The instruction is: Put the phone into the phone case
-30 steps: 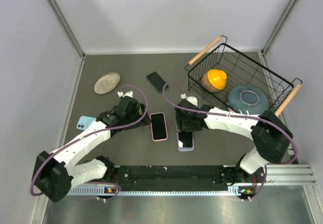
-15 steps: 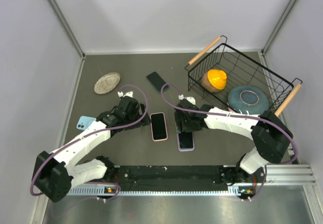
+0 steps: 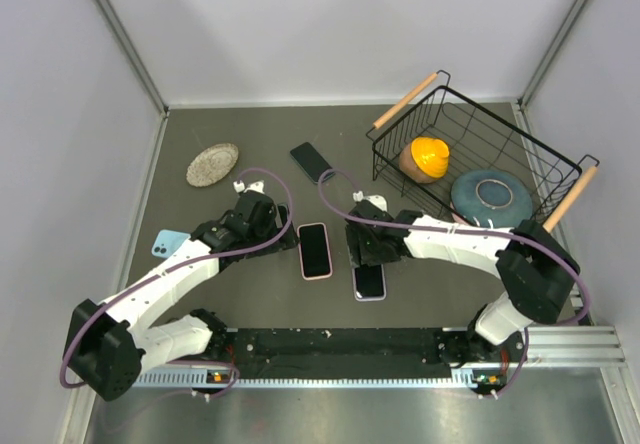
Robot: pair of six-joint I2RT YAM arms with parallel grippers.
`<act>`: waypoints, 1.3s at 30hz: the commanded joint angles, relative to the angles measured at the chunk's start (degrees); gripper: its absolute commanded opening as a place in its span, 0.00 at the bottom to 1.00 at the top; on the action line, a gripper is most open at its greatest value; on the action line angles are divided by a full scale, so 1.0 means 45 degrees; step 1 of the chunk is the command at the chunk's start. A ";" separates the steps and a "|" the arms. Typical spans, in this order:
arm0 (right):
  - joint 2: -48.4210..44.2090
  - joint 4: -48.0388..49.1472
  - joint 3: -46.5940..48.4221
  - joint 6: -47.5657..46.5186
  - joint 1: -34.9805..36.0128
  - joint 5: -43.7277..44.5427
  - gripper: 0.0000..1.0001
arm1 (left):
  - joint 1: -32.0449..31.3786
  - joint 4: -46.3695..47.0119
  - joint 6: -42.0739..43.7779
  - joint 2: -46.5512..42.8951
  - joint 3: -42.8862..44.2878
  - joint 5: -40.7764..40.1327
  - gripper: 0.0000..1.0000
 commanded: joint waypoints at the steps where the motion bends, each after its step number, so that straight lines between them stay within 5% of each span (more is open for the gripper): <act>1: -0.0030 0.0444 -0.0285 0.0181 0.0162 0.0245 0.45 | 0.0056 0.0103 -0.0008 0.0001 0.0403 0.0197 0.86; 5: -0.0166 0.0425 -0.0461 0.0317 0.0220 0.0284 0.51 | 0.0056 0.0025 0.0030 0.0021 0.0540 0.0392 0.85; 9: -0.0712 0.0386 -0.0540 0.0376 0.0240 0.0226 0.69 | 0.0056 0.0044 0.0109 0.0022 0.0677 0.0782 0.85; 15: -0.1533 0.0211 -0.0676 0.0317 0.0240 0.0089 0.77 | -0.0022 0.0335 0.0206 -0.0096 0.0735 0.1423 0.85; 24: -0.2275 0.0015 -0.1145 0.0258 0.0064 -0.0185 0.78 | -0.0568 0.0512 0.0128 0.0216 0.1106 0.1641 0.83; 39: -0.4911 0.1810 -0.4442 0.0082 -0.1303 -0.2293 0.65 | -0.2346 0.2951 -0.1102 0.3865 0.2199 0.3204 0.56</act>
